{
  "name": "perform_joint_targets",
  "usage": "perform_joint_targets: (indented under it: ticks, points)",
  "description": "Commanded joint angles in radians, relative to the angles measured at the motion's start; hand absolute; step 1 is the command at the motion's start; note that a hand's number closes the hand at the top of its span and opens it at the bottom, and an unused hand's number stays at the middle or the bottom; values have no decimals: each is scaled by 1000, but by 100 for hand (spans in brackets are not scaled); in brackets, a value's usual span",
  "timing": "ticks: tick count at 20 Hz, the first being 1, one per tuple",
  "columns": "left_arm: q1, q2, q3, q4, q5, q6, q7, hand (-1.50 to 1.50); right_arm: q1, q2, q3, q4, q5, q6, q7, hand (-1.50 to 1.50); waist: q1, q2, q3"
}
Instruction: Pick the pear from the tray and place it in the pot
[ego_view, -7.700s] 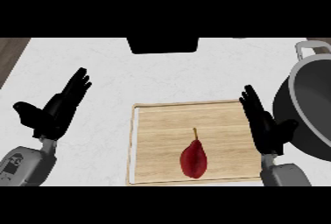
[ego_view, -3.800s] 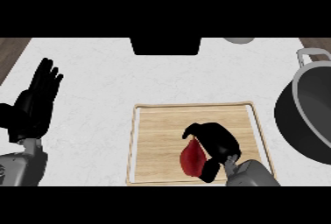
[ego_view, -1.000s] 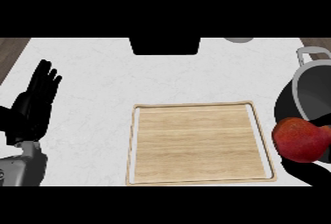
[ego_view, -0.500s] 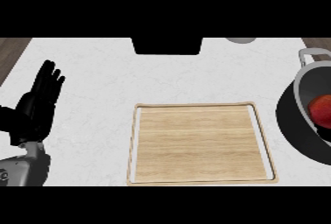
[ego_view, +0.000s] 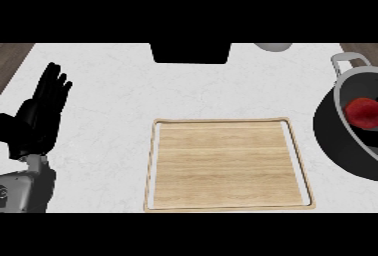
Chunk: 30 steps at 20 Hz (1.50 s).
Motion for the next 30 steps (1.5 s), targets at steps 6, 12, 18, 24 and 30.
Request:
perform_joint_targets:
  ticks: [6, 12, 18, 24, 30]
  points:
    - [-7, 24, 28, 33, 26, -40, -28, 0, -60, 23, -76, 231, -264, 133, -205, -150, 5, 14, 20]
    - [19, -33, -24, -23, -12, 11, -10, 0, -101, 93, -196, 209, -474, 146, -304, -150, 2, 7, 21]
    - [-12, 2, 7, 22, -7, -5, -4, 0, -142, -24, -346, 297, -672, 285, -343, -150, -9, 9, 18]
    - [55, -1, 9, -56, 13, -23, 4, 0, -41, -161, -431, 359, -780, 453, -358, -150, -5, 4, 18]
    - [-5, -47, -34, -23, -44, 35, 26, 0, 12, -310, -476, 582, -821, 594, -531, -150, -7, 7, 18]
